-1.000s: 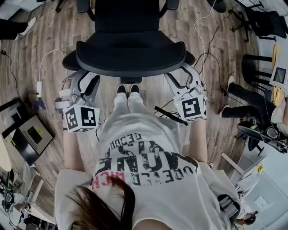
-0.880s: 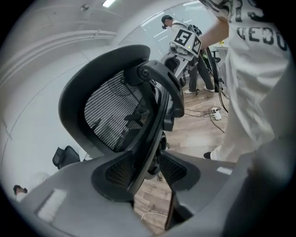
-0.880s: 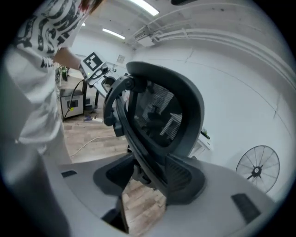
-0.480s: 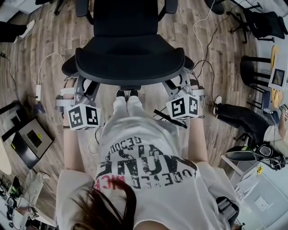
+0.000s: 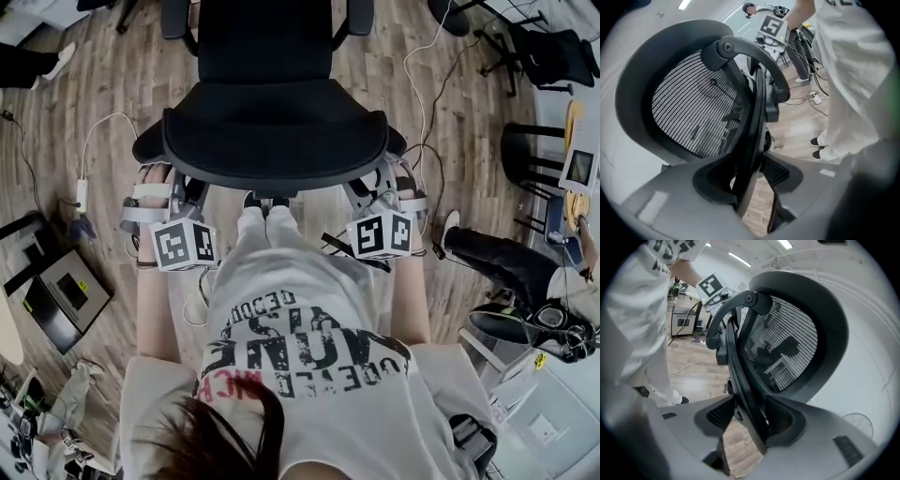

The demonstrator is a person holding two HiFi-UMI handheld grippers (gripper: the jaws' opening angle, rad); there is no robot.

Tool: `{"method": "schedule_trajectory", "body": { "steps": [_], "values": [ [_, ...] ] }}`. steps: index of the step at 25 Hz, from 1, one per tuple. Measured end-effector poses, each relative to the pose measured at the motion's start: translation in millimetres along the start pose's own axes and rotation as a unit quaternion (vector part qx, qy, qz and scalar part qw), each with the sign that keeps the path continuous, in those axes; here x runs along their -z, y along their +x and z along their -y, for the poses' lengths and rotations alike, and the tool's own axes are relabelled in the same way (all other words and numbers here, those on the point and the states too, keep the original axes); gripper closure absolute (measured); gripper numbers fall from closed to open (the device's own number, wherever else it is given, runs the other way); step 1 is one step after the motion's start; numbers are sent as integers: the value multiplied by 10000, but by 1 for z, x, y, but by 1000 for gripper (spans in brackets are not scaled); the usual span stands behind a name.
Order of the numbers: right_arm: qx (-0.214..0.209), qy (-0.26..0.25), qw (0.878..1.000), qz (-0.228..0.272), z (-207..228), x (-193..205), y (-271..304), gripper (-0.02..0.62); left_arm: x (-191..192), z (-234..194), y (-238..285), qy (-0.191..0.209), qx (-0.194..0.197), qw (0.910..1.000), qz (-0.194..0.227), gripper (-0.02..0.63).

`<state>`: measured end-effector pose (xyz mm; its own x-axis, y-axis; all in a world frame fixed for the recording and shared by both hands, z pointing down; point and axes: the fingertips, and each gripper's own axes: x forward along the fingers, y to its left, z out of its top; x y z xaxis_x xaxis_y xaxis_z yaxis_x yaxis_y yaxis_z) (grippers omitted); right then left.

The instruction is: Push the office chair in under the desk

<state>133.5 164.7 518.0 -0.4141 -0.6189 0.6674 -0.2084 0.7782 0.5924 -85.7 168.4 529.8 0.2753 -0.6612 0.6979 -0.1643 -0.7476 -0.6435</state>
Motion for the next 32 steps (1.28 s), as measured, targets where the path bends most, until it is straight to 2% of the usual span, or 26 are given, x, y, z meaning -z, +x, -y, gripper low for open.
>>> {"method": "schedule_trajectory", "body": {
  "steps": [14, 32],
  "values": [
    [-253, 193, 9992, -223, 4, 7, 10, 405, 0, -2, 12, 44, -70, 10000, 13, 416],
    [-111, 92, 9996, -232, 35, 13, 38, 403, 4, -31, 41, -66, -52, 10000, -18, 414]
  ]
}}
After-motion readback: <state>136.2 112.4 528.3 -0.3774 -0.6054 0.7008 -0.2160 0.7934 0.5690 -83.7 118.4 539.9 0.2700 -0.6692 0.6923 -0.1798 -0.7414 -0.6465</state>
